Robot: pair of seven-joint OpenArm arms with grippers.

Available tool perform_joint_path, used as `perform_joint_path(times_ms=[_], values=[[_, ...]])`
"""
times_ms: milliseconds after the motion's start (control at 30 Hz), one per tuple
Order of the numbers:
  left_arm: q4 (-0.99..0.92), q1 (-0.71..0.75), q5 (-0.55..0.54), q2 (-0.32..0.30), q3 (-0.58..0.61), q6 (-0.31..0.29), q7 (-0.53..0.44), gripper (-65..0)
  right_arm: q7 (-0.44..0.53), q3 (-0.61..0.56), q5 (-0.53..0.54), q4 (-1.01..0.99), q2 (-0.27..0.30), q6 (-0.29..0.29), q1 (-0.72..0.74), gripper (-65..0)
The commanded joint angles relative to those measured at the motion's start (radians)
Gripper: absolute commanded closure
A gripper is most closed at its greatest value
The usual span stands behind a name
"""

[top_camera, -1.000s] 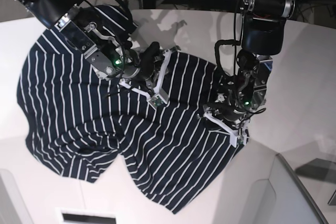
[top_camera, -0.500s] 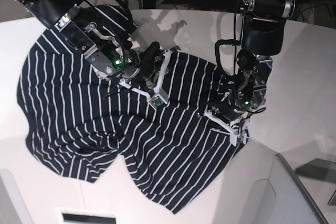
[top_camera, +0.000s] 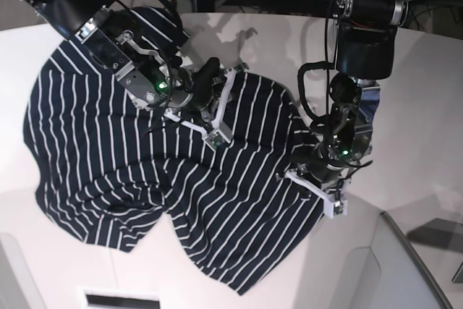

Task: Layout the t-shirt on the table in an organized manner, then fold the t-shirt properly
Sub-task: 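Grasp the shirt edge with the left gripper while the right gripper holds, then pull the grasped shirt edges apart with both grippers, lifting the shirt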

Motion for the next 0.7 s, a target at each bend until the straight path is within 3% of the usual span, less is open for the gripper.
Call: perform_joint_path(times_ms=[0, 167, 433, 667], values=[[0.049, -0.001, 0.002, -0.025, -0.004, 0.013, 0.009, 0.0, 0.017, 0.005, 0.004, 0.013, -0.001, 0.009, 0.017, -7.8], [0.227, 0.092, 0.004, -0.068, -0.048, 0.025, 0.078, 0.0, 0.017, 0.006, 0.008, 0.015, -0.001, 0.009, 0.017, -7.8], [0.507, 0.335, 0.013, -0.071, -0.367, 0.027, 0.193, 0.0, 0.017, 0.143, 0.011, 0.024, -0.001, 0.010, -0.023, -7.8], [0.490, 0.463, 0.015, -0.071, -0.456, 0.027, 0.179, 0.0, 0.017, 0.236, 0.012, 0.024, -0.007, 0.072, -0.054, -7.7]])
